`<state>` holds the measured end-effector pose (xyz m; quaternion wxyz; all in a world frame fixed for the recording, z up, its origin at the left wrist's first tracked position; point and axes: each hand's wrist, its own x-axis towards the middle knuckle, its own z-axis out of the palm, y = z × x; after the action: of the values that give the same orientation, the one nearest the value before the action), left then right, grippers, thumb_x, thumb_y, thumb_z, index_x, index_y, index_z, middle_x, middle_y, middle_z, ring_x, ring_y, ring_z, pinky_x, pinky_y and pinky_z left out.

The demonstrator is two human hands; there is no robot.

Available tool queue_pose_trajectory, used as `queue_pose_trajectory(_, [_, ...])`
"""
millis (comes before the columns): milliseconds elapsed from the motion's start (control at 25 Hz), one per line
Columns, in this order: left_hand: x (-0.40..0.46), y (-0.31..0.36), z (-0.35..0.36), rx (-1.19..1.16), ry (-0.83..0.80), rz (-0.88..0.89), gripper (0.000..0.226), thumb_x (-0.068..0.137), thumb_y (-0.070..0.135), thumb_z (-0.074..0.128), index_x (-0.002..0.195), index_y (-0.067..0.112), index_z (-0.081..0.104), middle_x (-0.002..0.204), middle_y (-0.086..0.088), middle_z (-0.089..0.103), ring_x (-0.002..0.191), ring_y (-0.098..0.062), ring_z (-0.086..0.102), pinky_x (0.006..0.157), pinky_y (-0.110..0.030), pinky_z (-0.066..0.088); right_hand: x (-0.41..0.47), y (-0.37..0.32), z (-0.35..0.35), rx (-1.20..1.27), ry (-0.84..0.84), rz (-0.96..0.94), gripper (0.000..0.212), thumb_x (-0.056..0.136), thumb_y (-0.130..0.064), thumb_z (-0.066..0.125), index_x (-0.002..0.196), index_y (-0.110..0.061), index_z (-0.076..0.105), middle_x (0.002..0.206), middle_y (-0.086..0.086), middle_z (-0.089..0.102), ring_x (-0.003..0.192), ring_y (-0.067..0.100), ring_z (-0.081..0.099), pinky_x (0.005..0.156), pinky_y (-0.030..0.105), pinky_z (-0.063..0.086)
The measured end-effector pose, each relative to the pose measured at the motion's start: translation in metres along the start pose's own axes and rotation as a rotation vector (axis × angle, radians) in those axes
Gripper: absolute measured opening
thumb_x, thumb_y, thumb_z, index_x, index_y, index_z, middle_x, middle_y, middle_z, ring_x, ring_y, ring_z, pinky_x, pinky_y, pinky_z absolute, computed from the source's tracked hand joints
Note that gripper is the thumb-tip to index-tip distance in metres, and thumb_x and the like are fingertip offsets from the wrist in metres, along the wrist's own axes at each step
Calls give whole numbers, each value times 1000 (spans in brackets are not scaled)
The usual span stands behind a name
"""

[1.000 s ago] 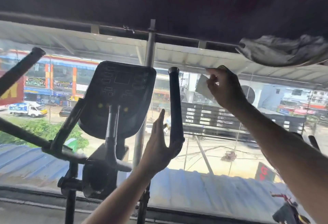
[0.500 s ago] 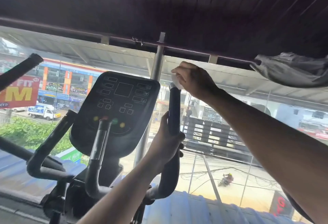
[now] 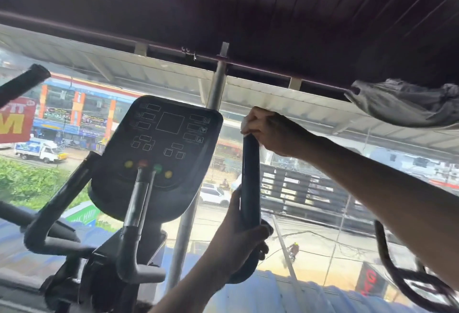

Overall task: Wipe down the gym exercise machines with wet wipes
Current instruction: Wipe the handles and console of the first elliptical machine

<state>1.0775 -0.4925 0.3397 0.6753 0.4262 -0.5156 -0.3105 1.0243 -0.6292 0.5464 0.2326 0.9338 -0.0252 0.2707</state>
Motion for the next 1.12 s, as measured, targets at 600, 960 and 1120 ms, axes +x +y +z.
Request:
queue_pose_trajectory(600, [-9, -25, -9, 125, -46, 147, 93, 90, 14, 74, 153, 51, 16, 74, -8, 71, 60, -20, 68, 55, -26, 48, 7, -34, -25, -250, -332, -168, 23, 91, 3, 64, 106, -8, 78, 104, 8, 62, 92, 20, 61, 84, 18, 44])
queue_pose_trajectory(960, [-11, -33, -11, 106, -78, 158, 89, 91, 24, 75, 155, 50, 19, 76, -4, 74, 68, -22, 74, 65, -40, 58, -18, -48, -11, -246, -257, -198, 18, 88, 4, 65, 98, -4, 78, 104, 8, 68, 96, 14, 57, 83, 27, 51])
queue_pose_trajectory(1120, [-14, -53, -10, 237, 1, 181, 92, 84, 51, 73, 159, 44, 21, 79, 4, 73, 70, -20, 73, 71, -52, 62, -5, -37, -14, -437, -281, -340, 22, 93, 2, 57, 102, -3, 77, 105, 8, 68, 93, 24, 64, 86, 37, 55])
